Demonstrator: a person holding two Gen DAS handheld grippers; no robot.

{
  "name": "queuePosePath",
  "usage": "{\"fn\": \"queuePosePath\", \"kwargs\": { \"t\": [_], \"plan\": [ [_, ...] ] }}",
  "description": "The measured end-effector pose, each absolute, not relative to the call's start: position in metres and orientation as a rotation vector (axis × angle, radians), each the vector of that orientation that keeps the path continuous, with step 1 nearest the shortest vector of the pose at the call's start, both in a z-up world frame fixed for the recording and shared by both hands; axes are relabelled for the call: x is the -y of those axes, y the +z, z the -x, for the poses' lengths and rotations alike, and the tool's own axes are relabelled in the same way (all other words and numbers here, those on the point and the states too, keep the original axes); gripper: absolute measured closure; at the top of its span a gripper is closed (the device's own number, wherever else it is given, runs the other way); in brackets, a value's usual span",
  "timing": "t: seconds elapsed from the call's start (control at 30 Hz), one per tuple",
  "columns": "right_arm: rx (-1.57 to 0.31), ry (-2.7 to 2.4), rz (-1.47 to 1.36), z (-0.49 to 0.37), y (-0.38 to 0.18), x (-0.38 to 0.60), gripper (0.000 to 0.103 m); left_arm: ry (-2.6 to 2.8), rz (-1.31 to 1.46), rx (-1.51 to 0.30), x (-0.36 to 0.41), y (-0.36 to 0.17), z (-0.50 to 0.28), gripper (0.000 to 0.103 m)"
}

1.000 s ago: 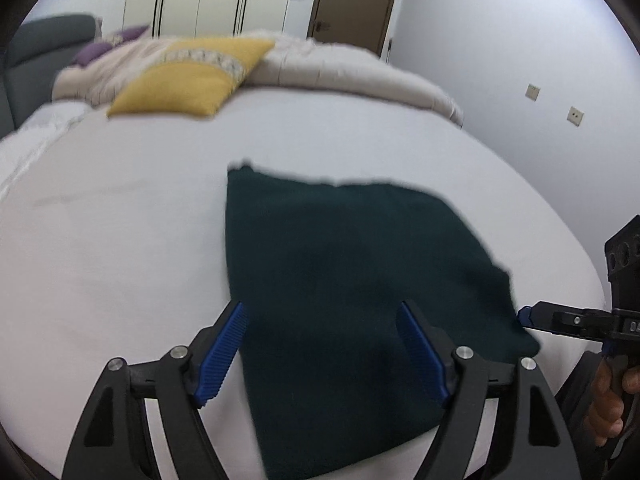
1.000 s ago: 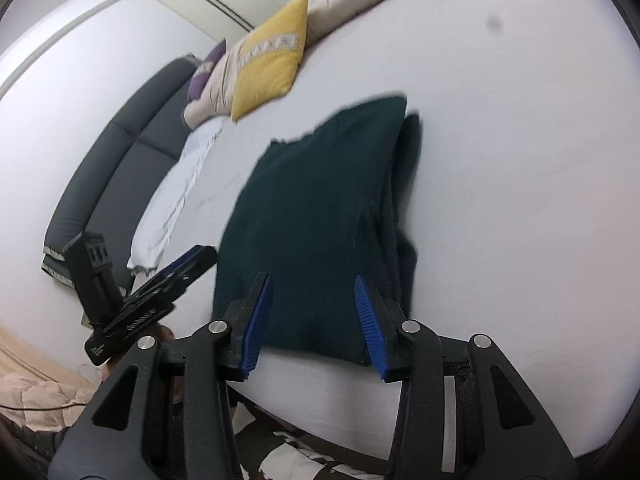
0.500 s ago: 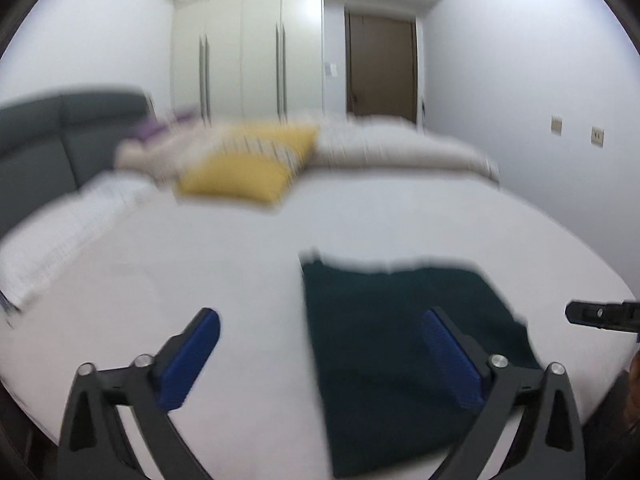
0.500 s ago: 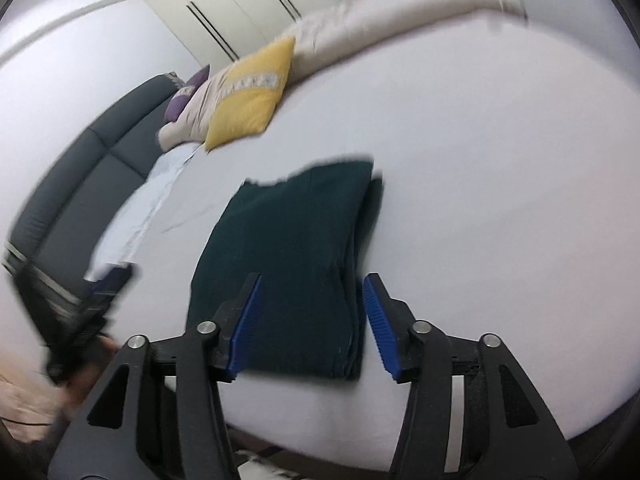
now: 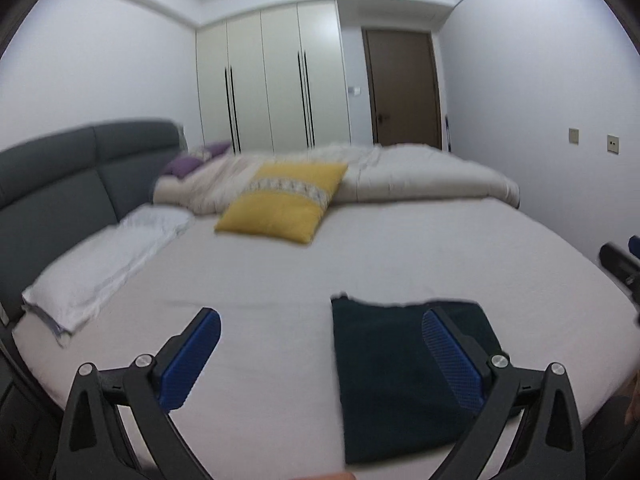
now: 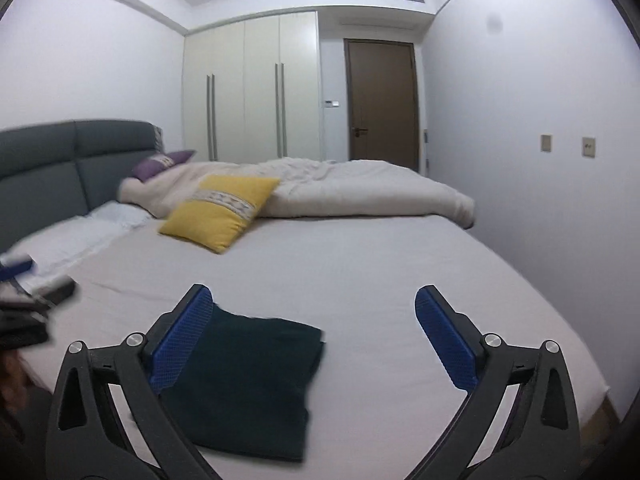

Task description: Fold small clothes

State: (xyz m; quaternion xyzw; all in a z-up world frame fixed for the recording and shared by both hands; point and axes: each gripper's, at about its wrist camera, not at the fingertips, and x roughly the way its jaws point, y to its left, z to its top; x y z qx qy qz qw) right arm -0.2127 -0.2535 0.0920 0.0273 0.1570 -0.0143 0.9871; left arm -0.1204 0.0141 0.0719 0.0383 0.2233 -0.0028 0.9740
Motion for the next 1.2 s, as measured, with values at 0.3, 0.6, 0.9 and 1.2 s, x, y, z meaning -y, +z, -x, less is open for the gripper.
{"fn": "queuePosePath", "kwargs": {
  "t": [0.3,0.6,0.9,1.2],
  "plan": [
    [-0.639,-0.097,-0.082,0.188,0.049,0.238,0.0,0.008,-0.008,-0.74,-0.019,-0.004,0.093,0.0],
    [-0.808,-0.169,-0.098,0.158,-0.038,0.243,0.0,0.021,-0.032,-0.803,-0.014,-0.047,0.093,0.0],
    [-0.841,-0.165,-0.112,0.156,-0.062,0.241,0.0,0.009,-0.032,-0.82,-0.013,-0.05,0.094,0.0],
    [-0.845,-0.153,-0.104,0.171,-0.05,0.239,0.0,0.001,-0.029,-0.833,-0.012,-0.052,0.094,0.0]
  ]
}}
